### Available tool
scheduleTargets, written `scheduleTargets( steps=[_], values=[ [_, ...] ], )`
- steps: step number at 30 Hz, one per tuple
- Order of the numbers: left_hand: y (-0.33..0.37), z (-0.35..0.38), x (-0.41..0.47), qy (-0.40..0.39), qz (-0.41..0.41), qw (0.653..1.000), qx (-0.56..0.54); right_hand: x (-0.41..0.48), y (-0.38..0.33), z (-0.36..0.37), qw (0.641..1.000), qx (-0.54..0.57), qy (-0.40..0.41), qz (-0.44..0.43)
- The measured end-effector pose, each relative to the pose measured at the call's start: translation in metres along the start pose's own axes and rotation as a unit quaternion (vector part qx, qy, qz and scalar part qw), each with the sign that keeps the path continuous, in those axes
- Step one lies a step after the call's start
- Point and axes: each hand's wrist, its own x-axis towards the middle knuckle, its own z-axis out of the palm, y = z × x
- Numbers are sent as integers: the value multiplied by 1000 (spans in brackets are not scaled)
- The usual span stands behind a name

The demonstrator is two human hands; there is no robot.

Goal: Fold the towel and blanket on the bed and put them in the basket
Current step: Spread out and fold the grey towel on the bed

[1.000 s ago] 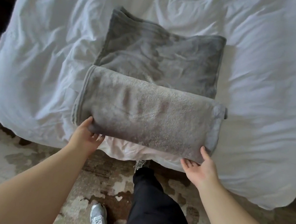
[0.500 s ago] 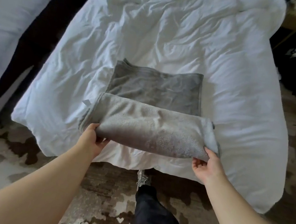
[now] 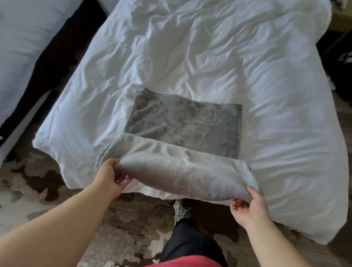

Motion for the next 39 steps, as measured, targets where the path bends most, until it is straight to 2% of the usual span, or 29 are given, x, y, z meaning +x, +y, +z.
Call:
scheduleTargets(
  steps=[6, 9, 12, 14, 16, 20, 21, 22, 25, 26, 29, 32, 34, 35, 37, 38, 39],
  values=[
    [46, 80, 4, 24, -6, 999, -44, 10, -62, 101, 1000, -17, -5, -15],
    [76, 133, -2, -57, 38, 990, -121, 9, -103, 159, 994, 22, -89, -57],
    [102, 182, 0, -100, 73, 987, -106, 17, -142, 203, 984, -10, -148, -103],
    [108, 201, 13, -100, 76, 991, -52, 32, -156, 220, 981, -61, -149, -104],
    [101, 206, 29, -71, 83, 992, 59, 51, -154, 224, 983, -121, -114, -82],
    [80, 191, 64, 34, 117, 944, 307, 90, -124, 207, 968, -250, -8, -12],
    [80, 186, 73, 44, 136, 923, 357, 98, -116, 203, 957, -289, 20, -8],
    [82, 183, 83, 52, 162, 887, 430, 104, -108, 198, 939, -339, 46, -16],
    [89, 184, 112, 43, 248, 710, 658, 118, -88, 191, 845, -509, 98, -129],
    [92, 189, 119, 33, 280, 670, 687, 121, -83, 194, 804, -561, 100, -170],
    [96, 212, 137, -15, 356, 583, 730, 131, -76, 218, 683, -670, 90, -276],
    [88, 239, 151, -97, 377, 491, 779, 145, -78, 248, 578, -741, 2, -341],
    [80, 253, 161, -131, 357, 407, 830, 155, -83, 263, 489, -806, -55, -329],
    [77, 257, 167, -139, 341, 376, 850, 161, -86, 268, 443, -838, -73, -309],
    [74, 260, 176, -136, 299, 339, 881, 171, -90, 270, 359, -892, -75, -264],
    [74, 260, 180, -126, 285, 314, 897, 174, -92, 270, 330, -909, -62, -248],
    [75, 260, 183, -116, 281, 276, 912, 177, -95, 270, 317, -918, -53, -232]
  ],
)
